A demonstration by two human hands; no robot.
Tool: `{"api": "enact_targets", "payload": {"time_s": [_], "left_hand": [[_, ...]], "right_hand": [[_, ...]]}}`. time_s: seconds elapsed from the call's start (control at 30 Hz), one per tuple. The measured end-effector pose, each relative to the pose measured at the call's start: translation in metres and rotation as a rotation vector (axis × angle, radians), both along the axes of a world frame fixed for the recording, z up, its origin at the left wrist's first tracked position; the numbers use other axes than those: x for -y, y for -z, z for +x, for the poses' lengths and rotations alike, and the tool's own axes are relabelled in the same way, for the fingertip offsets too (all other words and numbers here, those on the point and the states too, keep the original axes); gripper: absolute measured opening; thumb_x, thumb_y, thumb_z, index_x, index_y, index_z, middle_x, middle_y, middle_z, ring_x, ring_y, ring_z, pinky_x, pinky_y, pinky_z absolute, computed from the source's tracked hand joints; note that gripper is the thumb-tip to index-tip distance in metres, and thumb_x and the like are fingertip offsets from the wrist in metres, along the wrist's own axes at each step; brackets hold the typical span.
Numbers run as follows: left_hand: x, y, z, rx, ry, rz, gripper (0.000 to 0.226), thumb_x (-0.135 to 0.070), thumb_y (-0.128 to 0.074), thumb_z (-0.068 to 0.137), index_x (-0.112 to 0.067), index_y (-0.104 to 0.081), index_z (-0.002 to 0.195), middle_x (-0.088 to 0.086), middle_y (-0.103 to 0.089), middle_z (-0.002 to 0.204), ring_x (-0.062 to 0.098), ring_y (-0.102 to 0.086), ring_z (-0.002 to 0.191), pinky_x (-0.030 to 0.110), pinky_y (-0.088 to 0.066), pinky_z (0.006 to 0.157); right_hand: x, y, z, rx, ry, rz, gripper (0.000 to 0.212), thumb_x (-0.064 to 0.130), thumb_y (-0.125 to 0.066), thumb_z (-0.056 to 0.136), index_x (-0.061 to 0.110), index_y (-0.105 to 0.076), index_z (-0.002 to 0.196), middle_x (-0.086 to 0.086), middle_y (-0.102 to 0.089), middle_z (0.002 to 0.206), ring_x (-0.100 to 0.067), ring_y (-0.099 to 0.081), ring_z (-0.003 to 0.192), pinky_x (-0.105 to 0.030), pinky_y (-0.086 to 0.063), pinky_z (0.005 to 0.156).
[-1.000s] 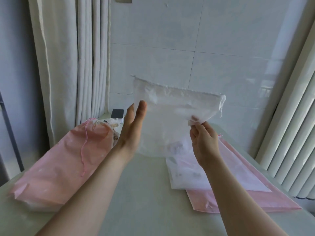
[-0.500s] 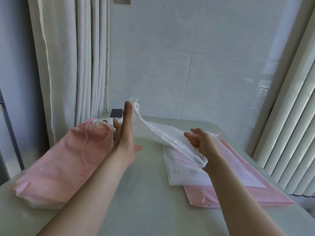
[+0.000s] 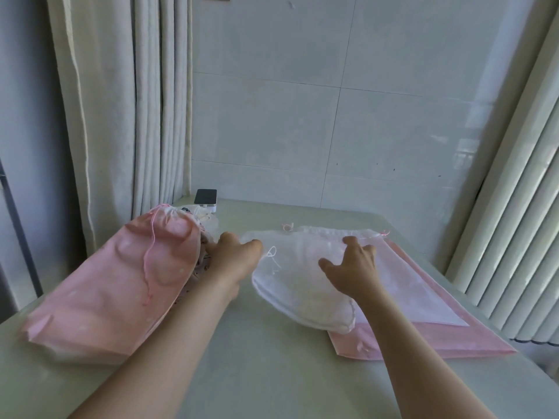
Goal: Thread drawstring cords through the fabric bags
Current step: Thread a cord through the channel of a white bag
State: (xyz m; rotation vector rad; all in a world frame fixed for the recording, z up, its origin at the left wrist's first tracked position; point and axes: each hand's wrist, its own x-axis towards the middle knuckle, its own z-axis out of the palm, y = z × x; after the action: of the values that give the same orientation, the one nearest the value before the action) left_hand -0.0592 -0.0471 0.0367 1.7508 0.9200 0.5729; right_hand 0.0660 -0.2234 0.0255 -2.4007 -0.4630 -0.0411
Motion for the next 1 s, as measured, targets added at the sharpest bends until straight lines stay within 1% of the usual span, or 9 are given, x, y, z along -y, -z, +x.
{"api": "enact_targets", "payload": {"time_s": [0.03,0.1,0.2,0.4,0.53,0.63,0.77,0.87,1.0], "left_hand": [[0.003,-0.003,-0.004,0.012,0.014,-0.003,0.05,-0.034,-0.059,0.074,0.001,-0.061,0.111,0.027,-0.061,0.119,0.033,-0.059,0.086,0.027,-0.051,0.067],[0.004,-0.006,-0.009,0.032,0.059,-0.029,0.02,-0.022,-0.064,0.086,-0.004,-0.064,0.094,0.014,-0.059,0.095,0.026,-0.051,0.073,0.025,-0.038,0.061],[0.003,-0.011,-0.013,-0.032,0.158,-0.074,0.038,-0.035,-0.073,0.09,-0.013,-0.063,0.119,0.003,-0.056,0.114,0.024,-0.053,0.098,0.029,-0.039,0.08],[0.001,-0.008,-0.015,-0.12,0.357,0.118,0.088,0.0,-0.067,0.089,-0.033,-0.031,0.162,0.004,-0.044,0.153,0.018,-0.043,0.121,0.02,-0.036,0.088],[-0.006,0.002,-0.009,-0.095,0.328,0.283,0.07,0.003,-0.059,0.088,-0.031,-0.05,0.148,0.005,-0.05,0.145,0.018,-0.051,0.112,0.014,-0.044,0.066],[-0.01,0.007,-0.006,-0.169,0.233,0.439,0.048,-0.009,-0.062,0.089,-0.022,-0.061,0.135,0.007,-0.057,0.139,0.026,-0.056,0.119,0.028,-0.048,0.091],[-0.009,0.01,-0.006,-0.356,0.255,0.577,0.065,-0.033,-0.079,0.082,-0.009,-0.057,0.138,0.008,-0.058,0.142,0.03,-0.053,0.13,0.034,-0.048,0.099],[-0.011,0.013,-0.006,-0.401,0.272,0.619,0.08,-0.04,-0.084,0.076,-0.009,-0.052,0.142,0.012,-0.039,0.158,0.03,-0.044,0.142,0.035,-0.044,0.105],[-0.011,0.015,-0.004,-0.317,0.208,0.644,0.07,-0.028,-0.08,0.081,-0.01,-0.047,0.14,0.02,0.001,0.169,0.033,-0.03,0.153,0.034,-0.042,0.103]], "right_hand": [[0.001,0.0,0.001,-0.014,0.043,-0.02,0.065,0.036,-0.067,0.096,0.008,-0.038,0.147,-0.018,-0.046,0.136,-0.035,-0.049,0.126,-0.036,-0.041,0.088],[0.003,0.0,0.002,-0.034,0.083,-0.043,0.041,0.029,-0.061,0.094,0.005,-0.046,0.123,-0.013,-0.057,0.111,-0.032,-0.053,0.108,-0.036,-0.041,0.077],[0.005,-0.001,0.001,-0.055,0.112,-0.017,0.033,0.019,-0.059,0.088,0.008,-0.048,0.117,-0.004,-0.05,0.095,-0.027,-0.05,0.087,-0.035,-0.043,0.072],[0.009,-0.01,-0.003,0.081,0.237,-0.086,0.02,0.008,-0.059,0.079,0.012,-0.053,0.098,-0.005,-0.056,0.088,-0.031,-0.05,0.071,-0.031,-0.038,0.057],[0.006,-0.007,0.002,0.115,0.222,0.087,0.046,0.0,-0.055,0.084,0.006,-0.056,0.129,-0.011,-0.06,0.101,-0.037,-0.056,0.093,-0.039,-0.05,0.074],[0.001,-0.004,0.0,0.005,-0.002,0.127,0.063,0.005,-0.055,0.089,0.007,-0.045,0.152,-0.015,-0.056,0.143,-0.035,-0.05,0.133,-0.036,-0.043,0.103],[0.0,0.004,0.002,0.134,0.015,-0.072,0.057,0.011,-0.057,0.089,0.005,-0.044,0.144,-0.015,-0.064,0.115,-0.035,-0.055,0.109,-0.037,-0.044,0.083],[0.006,-0.003,-0.002,0.178,0.154,-0.234,0.035,0.021,-0.057,0.091,0.009,-0.043,0.121,-0.01,-0.054,0.105,-0.038,-0.053,0.097,-0.039,-0.042,0.076],[0.016,-0.017,-0.012,0.144,0.181,-0.429,0.023,0.03,-0.049,0.097,0.014,-0.056,0.112,-0.004,-0.063,0.104,-0.029,-0.053,0.09,-0.033,-0.041,0.075]]}}
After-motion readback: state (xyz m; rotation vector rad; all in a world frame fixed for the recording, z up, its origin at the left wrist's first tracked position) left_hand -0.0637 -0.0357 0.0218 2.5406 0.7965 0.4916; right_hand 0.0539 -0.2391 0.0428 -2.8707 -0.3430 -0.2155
